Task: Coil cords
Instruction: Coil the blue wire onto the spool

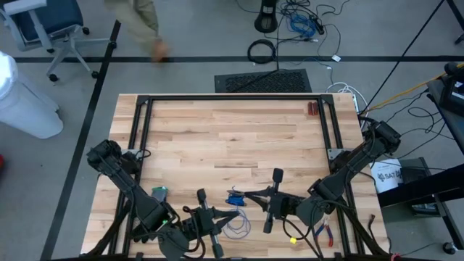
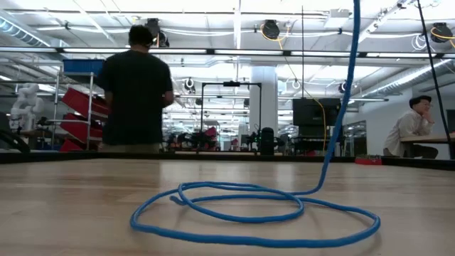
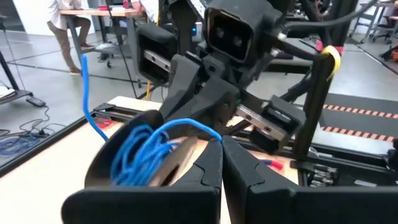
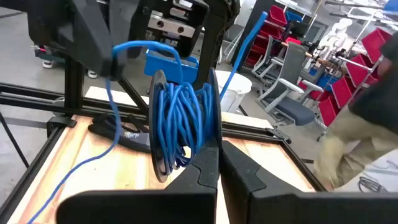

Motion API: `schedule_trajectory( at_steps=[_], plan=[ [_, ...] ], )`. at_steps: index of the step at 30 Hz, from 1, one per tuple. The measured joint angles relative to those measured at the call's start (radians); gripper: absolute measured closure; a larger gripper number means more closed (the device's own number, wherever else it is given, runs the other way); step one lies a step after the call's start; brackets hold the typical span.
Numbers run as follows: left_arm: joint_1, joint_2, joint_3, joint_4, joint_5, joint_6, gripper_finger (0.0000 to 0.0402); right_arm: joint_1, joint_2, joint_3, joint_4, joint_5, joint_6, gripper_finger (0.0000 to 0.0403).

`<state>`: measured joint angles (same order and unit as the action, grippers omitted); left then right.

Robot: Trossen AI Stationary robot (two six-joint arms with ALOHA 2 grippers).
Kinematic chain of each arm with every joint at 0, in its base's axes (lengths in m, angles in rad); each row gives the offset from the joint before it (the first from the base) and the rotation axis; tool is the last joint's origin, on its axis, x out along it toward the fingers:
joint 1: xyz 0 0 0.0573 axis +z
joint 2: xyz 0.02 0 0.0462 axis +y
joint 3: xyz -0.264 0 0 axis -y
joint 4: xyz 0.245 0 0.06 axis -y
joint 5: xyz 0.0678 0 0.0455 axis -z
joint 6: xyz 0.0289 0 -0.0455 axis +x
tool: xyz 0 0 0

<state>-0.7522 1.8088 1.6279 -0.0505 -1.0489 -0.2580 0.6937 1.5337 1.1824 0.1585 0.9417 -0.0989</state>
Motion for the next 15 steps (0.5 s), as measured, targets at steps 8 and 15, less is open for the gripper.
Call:
schedule_trajectory(
  at_steps=[8,15],
  plan=[
    [0.032,0.028,0.000,-0.006,0.001,-0.023,0.0382,-0.008,0.000,0.000,0.000,0.000,0.055,0.0403],
    [0.061,0.047,0.000,-0.008,0.063,-0.043,0.0335,-0.012,0.000,0.000,0.002,0.002,0.068,0.0403]
  ],
)
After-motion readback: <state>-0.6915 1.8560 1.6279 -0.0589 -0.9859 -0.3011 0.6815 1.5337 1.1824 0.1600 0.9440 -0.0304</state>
